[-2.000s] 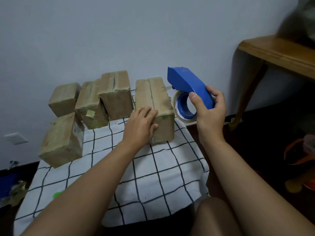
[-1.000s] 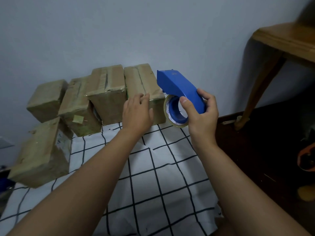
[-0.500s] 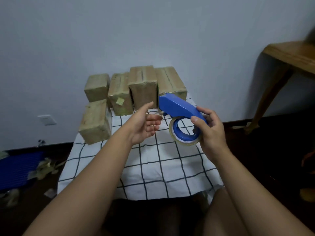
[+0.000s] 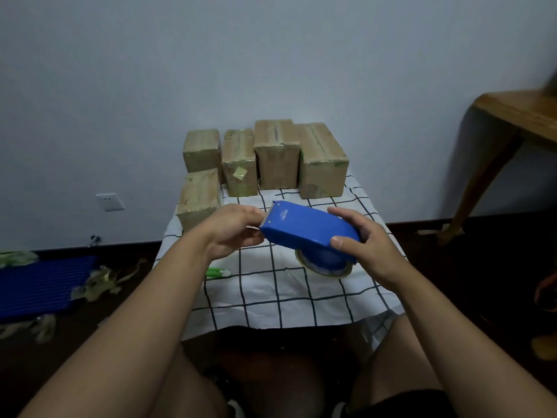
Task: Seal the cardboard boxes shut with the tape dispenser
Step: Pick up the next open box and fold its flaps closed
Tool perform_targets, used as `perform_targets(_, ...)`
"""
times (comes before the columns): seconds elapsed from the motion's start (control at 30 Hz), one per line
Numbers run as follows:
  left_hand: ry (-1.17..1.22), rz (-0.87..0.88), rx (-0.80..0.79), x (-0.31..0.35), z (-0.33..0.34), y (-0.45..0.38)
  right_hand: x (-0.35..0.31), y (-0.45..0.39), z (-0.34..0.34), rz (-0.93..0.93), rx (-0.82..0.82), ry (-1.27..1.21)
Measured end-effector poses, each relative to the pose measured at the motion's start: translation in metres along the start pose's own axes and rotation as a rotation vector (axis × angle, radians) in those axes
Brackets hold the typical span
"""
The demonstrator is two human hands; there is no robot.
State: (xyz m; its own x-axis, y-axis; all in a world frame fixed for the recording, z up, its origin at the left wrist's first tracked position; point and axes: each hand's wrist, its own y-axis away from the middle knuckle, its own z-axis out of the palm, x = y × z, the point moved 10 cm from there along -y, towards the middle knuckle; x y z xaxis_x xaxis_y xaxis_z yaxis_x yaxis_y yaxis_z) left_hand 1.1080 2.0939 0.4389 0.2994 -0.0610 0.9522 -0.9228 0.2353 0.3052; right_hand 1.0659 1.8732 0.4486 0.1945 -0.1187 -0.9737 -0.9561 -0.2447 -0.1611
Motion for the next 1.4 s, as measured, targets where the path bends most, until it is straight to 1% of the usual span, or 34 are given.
perform_targets(0.2,-0.163,0.030,0.064,0.004,-0.008,0.006,0.001,-0.004,0.020,0.085,-0.146,0.209)
perform_targets(0.33,-0.264,0.050,0.094,0.008,-0.013,0.007,0.004,-0.003,0.022,0.103,-0.219,0.199)
perform_targets(0.47,-0.300,0.045,0.151,0.007,-0.015,0.003,0.008,-0.005,0.023,0.107,-0.255,0.205)
perform_targets(0.77,-0.374,0.040,0.237,0.004,-0.014,-0.007,0.014,-0.007,0.020,0.132,-0.226,0.239)
perform_targets(0.9,-0.329,0.049,0.321,0.005,-0.034,-0.009,0.019,-0.005,0.009,0.150,-0.200,0.218)
perform_targets(1.13,-0.377,0.033,0.366,0.005,-0.044,-0.017,0.021,-0.003,0.004,0.163,-0.201,0.240)
perform_targets(1.2,-0.405,0.037,0.410,0.006,-0.052,-0.019,0.021,-0.005,-0.002,0.163,-0.174,0.269)
perform_targets(1.3,-0.428,0.059,0.527,0.011,-0.079,-0.015,0.024,-0.004,-0.016,0.181,-0.135,0.306)
perform_targets(1.4,-0.476,0.078,0.574,0.016,-0.090,-0.015,0.029,0.000,-0.020,0.202,-0.122,0.294)
